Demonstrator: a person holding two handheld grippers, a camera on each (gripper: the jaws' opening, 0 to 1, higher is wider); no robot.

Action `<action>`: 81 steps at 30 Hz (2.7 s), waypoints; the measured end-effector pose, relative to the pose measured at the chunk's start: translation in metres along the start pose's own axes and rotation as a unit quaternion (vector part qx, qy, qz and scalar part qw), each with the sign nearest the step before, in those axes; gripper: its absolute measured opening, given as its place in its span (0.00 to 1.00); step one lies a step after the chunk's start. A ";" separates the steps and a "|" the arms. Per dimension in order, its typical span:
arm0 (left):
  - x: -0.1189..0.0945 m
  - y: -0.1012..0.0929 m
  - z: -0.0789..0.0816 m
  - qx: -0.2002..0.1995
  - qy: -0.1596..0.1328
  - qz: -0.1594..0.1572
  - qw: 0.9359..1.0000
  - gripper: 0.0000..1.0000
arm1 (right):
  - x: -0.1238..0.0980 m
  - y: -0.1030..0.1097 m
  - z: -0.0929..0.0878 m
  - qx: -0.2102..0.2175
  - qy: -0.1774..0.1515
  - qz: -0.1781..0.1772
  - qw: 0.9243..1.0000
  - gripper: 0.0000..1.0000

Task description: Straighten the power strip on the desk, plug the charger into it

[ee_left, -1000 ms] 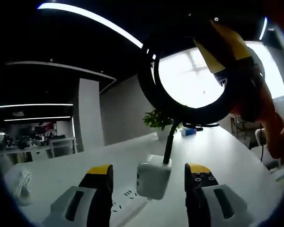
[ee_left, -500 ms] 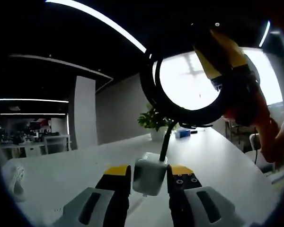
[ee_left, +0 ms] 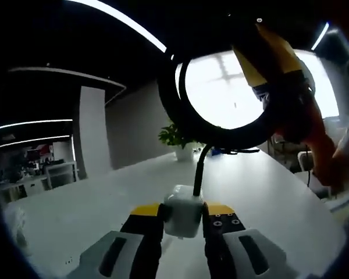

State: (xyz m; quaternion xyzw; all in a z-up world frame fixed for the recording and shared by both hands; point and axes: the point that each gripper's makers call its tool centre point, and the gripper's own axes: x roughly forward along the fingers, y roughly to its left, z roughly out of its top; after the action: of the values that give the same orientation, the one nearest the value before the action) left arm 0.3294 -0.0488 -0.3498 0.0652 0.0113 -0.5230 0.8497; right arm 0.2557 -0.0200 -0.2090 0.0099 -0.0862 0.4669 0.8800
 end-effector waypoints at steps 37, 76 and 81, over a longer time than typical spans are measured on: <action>0.017 0.049 -0.003 0.016 0.038 -0.113 0.993 0.23 | 0.037 -0.040 -0.006 0.006 0.018 0.003 1.000 0.07; 0.034 0.057 -0.020 0.013 0.052 -0.128 0.990 0.23 | 0.042 -0.059 -0.026 0.013 0.042 -0.010 0.999 0.07; 0.035 0.057 -0.021 0.015 0.053 -0.132 0.990 0.23 | 0.041 -0.062 -0.026 0.021 0.035 -0.010 0.999 0.07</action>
State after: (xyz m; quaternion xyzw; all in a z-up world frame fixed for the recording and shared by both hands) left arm 0.3974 -0.0516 -0.3680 0.1034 0.0569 -0.6262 0.7707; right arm 0.3332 -0.0188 -0.2239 0.0128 -0.0457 0.4602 0.8866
